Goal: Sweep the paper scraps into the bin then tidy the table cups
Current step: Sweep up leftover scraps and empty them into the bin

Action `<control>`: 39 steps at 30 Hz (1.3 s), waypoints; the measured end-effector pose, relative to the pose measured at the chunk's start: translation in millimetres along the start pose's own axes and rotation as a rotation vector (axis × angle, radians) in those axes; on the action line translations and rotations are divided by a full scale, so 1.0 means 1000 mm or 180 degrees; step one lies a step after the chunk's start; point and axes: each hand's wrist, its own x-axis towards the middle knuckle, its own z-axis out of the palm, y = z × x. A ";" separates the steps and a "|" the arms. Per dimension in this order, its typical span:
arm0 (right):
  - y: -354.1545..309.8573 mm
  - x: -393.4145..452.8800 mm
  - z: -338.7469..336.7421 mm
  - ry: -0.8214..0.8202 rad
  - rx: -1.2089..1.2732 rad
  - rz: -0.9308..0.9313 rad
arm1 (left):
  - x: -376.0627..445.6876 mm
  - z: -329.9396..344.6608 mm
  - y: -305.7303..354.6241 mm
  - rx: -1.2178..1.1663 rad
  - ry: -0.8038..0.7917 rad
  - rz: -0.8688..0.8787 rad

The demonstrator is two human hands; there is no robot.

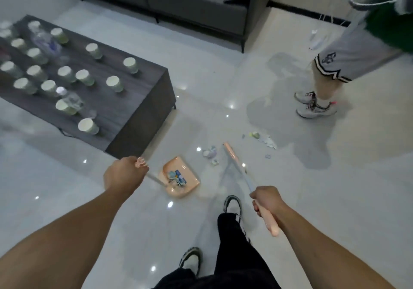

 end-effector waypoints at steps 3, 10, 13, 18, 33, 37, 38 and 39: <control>-0.041 0.039 -0.002 -0.0081 -0.0264 -0.0020 | 0.015 0.006 0.011 0.0138 -0.0026 -0.0210; -0.092 0.106 0.004 -0.0418 -0.0573 0.0013 | 0.039 0.020 0.048 0.0150 -0.0154 -0.0589; -0.093 0.110 0.019 -0.0703 -0.0687 0.0133 | 0.048 0.023 0.056 0.0260 -0.0200 -0.0601; -0.103 0.098 0.032 -0.1109 -0.0708 0.0411 | 0.050 0.023 0.064 0.0371 -0.0252 -0.0561; -0.083 0.023 0.045 -0.0432 0.0072 0.0263 | 0.072 -0.011 0.058 0.0184 -0.0283 0.0151; -0.076 0.023 0.011 0.0048 0.0507 0.0182 | 0.097 -0.019 0.104 0.0326 -0.0235 0.0705; -0.075 0.025 0.000 0.0192 0.0653 0.0168 | 0.104 -0.019 0.117 0.0308 -0.0210 0.0797; -0.074 0.029 -0.012 0.0325 0.0781 0.0160 | 0.111 -0.019 0.131 0.0289 -0.0185 0.0875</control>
